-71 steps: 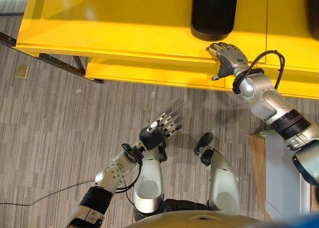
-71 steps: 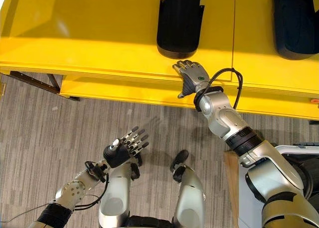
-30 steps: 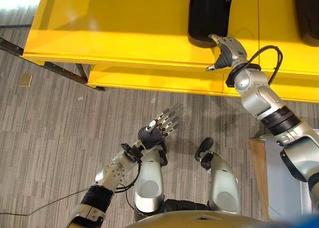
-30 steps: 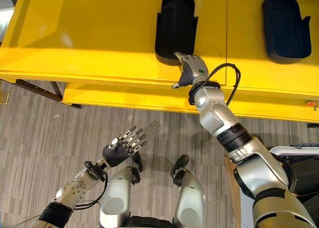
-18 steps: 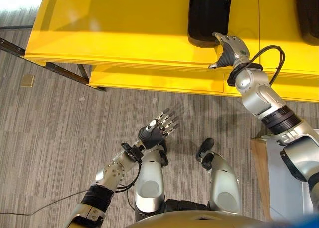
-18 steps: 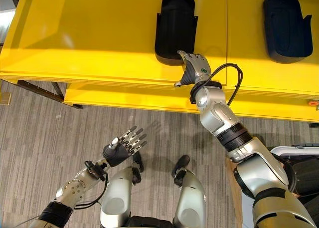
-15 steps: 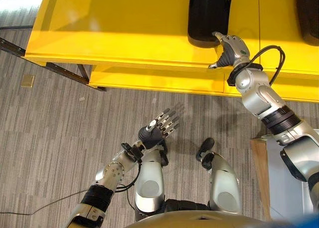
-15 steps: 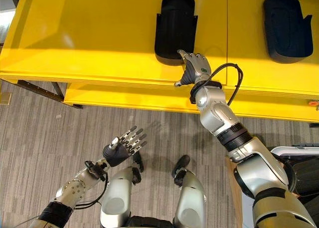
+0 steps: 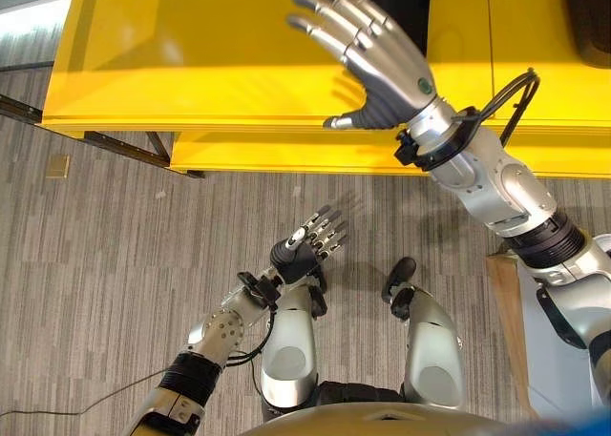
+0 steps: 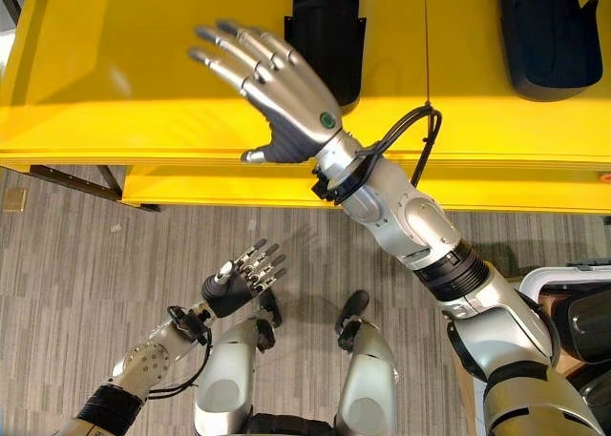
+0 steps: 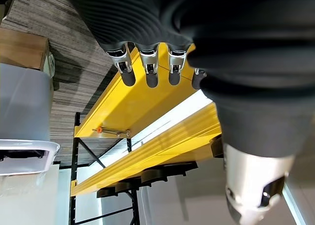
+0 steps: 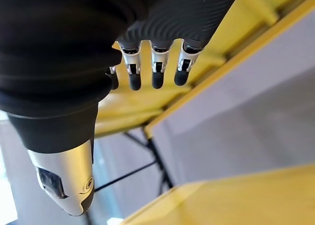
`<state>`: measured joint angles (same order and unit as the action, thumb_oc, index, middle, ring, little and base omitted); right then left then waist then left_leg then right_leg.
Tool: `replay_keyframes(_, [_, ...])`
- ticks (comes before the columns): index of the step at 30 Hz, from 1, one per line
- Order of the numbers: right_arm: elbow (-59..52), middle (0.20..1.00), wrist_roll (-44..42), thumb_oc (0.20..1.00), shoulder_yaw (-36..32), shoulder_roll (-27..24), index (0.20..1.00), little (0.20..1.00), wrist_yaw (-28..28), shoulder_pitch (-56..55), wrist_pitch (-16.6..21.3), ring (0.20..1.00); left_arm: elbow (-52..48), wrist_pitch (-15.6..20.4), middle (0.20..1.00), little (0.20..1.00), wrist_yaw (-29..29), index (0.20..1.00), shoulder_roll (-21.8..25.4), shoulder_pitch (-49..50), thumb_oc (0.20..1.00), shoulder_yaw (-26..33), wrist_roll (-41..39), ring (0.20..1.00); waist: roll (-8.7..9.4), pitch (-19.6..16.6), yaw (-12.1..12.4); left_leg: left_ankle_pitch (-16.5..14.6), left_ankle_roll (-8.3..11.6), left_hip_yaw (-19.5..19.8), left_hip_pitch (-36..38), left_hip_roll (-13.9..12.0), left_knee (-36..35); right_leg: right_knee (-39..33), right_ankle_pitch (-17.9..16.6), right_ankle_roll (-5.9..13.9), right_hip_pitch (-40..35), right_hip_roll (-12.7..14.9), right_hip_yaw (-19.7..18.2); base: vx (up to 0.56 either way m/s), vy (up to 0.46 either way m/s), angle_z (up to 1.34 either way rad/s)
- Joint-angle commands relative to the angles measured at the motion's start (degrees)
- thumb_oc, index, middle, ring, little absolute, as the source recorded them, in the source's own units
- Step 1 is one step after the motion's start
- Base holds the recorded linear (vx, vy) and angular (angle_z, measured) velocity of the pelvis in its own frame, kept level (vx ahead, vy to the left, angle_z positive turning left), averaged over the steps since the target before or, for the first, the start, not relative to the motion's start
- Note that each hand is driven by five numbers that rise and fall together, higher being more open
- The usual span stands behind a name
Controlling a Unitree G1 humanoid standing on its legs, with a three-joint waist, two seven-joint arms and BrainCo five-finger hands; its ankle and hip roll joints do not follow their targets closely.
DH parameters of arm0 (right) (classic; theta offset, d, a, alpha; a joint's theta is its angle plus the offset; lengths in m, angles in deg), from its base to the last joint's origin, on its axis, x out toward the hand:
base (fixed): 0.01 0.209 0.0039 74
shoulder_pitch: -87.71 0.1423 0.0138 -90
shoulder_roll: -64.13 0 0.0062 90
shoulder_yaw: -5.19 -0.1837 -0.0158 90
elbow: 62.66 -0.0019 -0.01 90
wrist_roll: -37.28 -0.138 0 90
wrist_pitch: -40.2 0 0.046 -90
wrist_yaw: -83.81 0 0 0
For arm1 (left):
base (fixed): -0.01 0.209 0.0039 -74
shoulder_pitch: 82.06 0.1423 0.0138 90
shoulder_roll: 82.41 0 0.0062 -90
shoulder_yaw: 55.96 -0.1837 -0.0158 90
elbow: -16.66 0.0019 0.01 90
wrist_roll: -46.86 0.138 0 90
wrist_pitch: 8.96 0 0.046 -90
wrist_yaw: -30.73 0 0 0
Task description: Move parts from the plastic box to the shelf.
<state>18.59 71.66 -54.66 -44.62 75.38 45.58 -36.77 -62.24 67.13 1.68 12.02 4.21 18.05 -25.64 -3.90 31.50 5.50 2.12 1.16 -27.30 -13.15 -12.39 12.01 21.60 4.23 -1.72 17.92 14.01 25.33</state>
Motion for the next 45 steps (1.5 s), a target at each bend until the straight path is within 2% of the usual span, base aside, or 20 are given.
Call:
replay_keyframes(1, [-5.85, 1.000, -3.89, 1.000, 0.90, -0.15, 1.000, 1.000, 3.30, -0.18, 4.00, 1.000, -2.60, 2.86, 1.000, 1.000, -3.73, 1.000, -0.52, 2.67, 1.000, -3.57, -2.78, 1.000, 0.53, -1.72, -0.11, -2.55, 3.56, 1.24, 1.45, -3.94, 1.55, 2.77, 1.78, 7.17, -0.92, 4.20, -0.56, -0.03, 0.013, -0.05])
replay_keyframes(4, [-6.37, 1.000, -4.22, 1.000, 1.17, -0.32, 1.000, 1.000, 3.90, -0.64, 3.72, 1.000, -2.73, 2.93, 1.000, 1.000, -3.77, 1.000, -0.42, 2.81, 1.000, -3.64, -2.82, 1.000, 0.52, -1.73, -0.10, -2.55, 3.55, 1.21, 1.46, -3.93, 1.51, 2.73, 1.74, 7.21, -0.92, 4.23, -0.49, -0.01, 0.002, -0.03])
replay_keyframes(5, [-5.11, 1.000, -6.11, 1.000, 3.45, -0.86, 1.000, 1.000, 9.35, -1.94, 4.36, 1.000, -3.41, 2.81, 1.000, 1.000, -4.07, 1.000, 0.28, 3.40, 1.000, -3.38, -2.99, 1.000, 0.59, -1.72, 0.03, -2.69, 3.43, 1.27, 1.08, -3.88, 1.68, 2.71, 1.79, 7.21, -0.63, 4.29, -0.44, 0.00, 0.000, 0.00])
replay_keyframes(7, [-4.73, 1.000, -6.46, 1.000, 5.09, -1.41, 1.000, 1.000, 14.33, -2.14, 3.94, 1.000, -3.26, 2.65, 1.000, 1.000, -4.43, 1.000, 0.60, 3.50, 1.000, -3.15, -3.02, 1.000, 0.65, -1.72, 0.20, -2.69, 3.42, 1.33, 0.93, -3.93, 1.75, 2.68, 1.82, 7.26, -0.64, 4.40, -0.28, 0.00, 0.000, 0.00])
replay_keyframes(10, [-2.97, 1.000, -5.99, 1.000, 9.89, -3.34, 1.000, 1.000, 20.03, -2.16, -1.11, 1.000, -3.72, 2.24, 1.000, 1.000, -4.66, 1.000, 1.29, 3.86, 1.000, -2.99, -2.56, 1.000, 1.11, -1.71, 0.84, -2.57, 3.37, 1.39, 0.44, -4.09, 1.88, 2.57, 1.86, 7.24, -0.65, 4.60, 0.31, -0.01, -0.046, 0.02])
replay_keyframes(13, [0.37, 1.000, -4.69, 1.000, 12.63, -4.17, 1.000, 1.000, 20.59, -1.34, -2.40, 1.000, -4.03, 1.50, 1.000, 1.000, -5.20, 1.000, 1.92, 4.43, 1.000, -2.44, -1.80, 1.000, 1.36, -1.71, 1.33, -2.30, 3.34, 1.52, 0.23, -3.99, 1.59, 2.45, 1.77, 7.20, -0.61, 4.66, 0.58, -0.01, -0.052, 0.08])
replay_keyframes(14, [1.78, 1.000, -4.46, 1.000, 14.11, -4.84, 1.000, 1.000, 20.66, -1.05, -3.96, 1.000, -3.84, 1.38, 1.000, 1.000, -5.87, 1.000, 2.24, 4.82, 1.000, -2.19, -1.46, 1.000, 1.58, -1.71, 1.71, -2.13, 3.38, 1.63, 0.06, -4.00, 1.50, 2.46, 1.72, 7.21, -0.52, 4.64, 0.78, 0.00, -0.041, 0.10])
replay_keyframes(16, [2.75, 1.000, -2.70, 1.000, 15.10, -5.21, 1.000, 1.000, 18.52, -1.08, -4.44, 1.000, -3.95, 1.27, 1.000, 1.000, -6.14, 1.000, 2.55, 5.10, 1.000, -2.04, -1.35, 1.000, 1.72, -1.71, 1.92, -1.94, 3.43, 1.72, -0.19, -4.05, 1.38, 2.46, 1.65, 7.24, -0.36, 4.71, 1.02, 0.00, -0.040, 0.04])
replay_keyframes(19, [6.24, 1.000, 0.02, 1.000, 15.58, -4.75, 1.000, 1.000, 12.73, -0.09, -7.30, 1.000, -4.59, 0.55, 1.000, 1.000, -5.51, 1.000, 2.58, 4.96, 1.000, -2.09, -0.84, 1.000, 1.81, -1.71, 2.35, -1.73, 3.42, 1.96, -0.72, -4.05, 1.25, 2.51, 1.49, 7.21, 0.08, 4.84, 1.26, 0.00, -0.031, 0.03])
replay_keyframes(21, [8.13, 1.000, -2.57, 1.000, 14.59, -3.46, 1.000, 1.000, 9.23, 0.77, -10.23, 1.000, -4.94, 0.31, 1.000, 1.000, -4.13, 1.000, 2.04, 4.38, 1.000, -2.49, -0.83, 1.000, 1.66, -1.71, 2.48, -1.60, 3.48, 2.31, -1.43, -4.01, 1.33, 2.73, 1.55, 7.13, 0.68, 4.82, 1.27, 0.00, -0.006, 0.09])
replay_keyframes(26, [10.91, 1.000, -6.34, 1.000, 12.10, -1.10, 1.000, 1.000, 3.93, 2.26, -13.11, 1.000, -5.95, -0.63, 1.000, 1.000, -2.15, 1.000, 1.78, 3.43, 1.000, -2.65, -1.21, 1.000, 1.53, -1.71, 2.66, -1.58, 3.42, 2.65, -2.11, -3.94, 1.56, 3.33, 1.65, 6.98, 1.44, 4.95, 1.11, 0.01, 0.001, 0.06])
replay_keyframes(38, [11.65, 1.000, -4.12, 1.000, 6.80, 3.50, 1.000, 1.000, -1.32, 4.17, -15.32, 1.000, -6.25, -0.62, 1.000, 1.000, 0.29, 1.000, 0.37, 1.72, 1.000, -3.60, -2.10, 1.000, 0.57, -1.71, 2.47, -1.81, 3.28, 2.84, -2.93, -3.75, 2.03, 4.43, 1.95, 6.89, 2.64, 5.26, 0.67, 0.01, 0.022, 0.02])
replay_keyframes(43, [10.96, 1.000, -2.90, 1.000, 5.45, 4.05, 1.000, 1.000, -0.87, 3.71, -19.18, 1.000, -6.06, -0.49, 1.000, 1.000, 0.52, 1.000, -0.03, 1.58, 1.000, -3.51, -2.25, 1.000, 0.32, -1.71, 2.24, -1.81, 3.24, 2.63, -3.02, -3.69, 2.07, 4.61, 1.94, 6.99, 2.88, 5.45, 0.52, 0.00, 0.007, 0.00])
replay_keyframes(45, [11.54, 1.000, -2.97, 1.000, 5.06, 4.10, 1.000, 1.000, -1.08, 3.34, -22.26, 1.000, -6.03, -0.42, 1.000, 1.000, 0.59, 1.000, -0.08, 1.44, 1.000, -3.41, -2.06, 1.000, 0.36, -1.71, 2.15, -1.82, 3.24, 2.61, -3.03, -3.66, 2.07, 4.82, 2.09, 6.96, 2.96, 5.44, 0.50, 0.00, 0.000, 0.00])
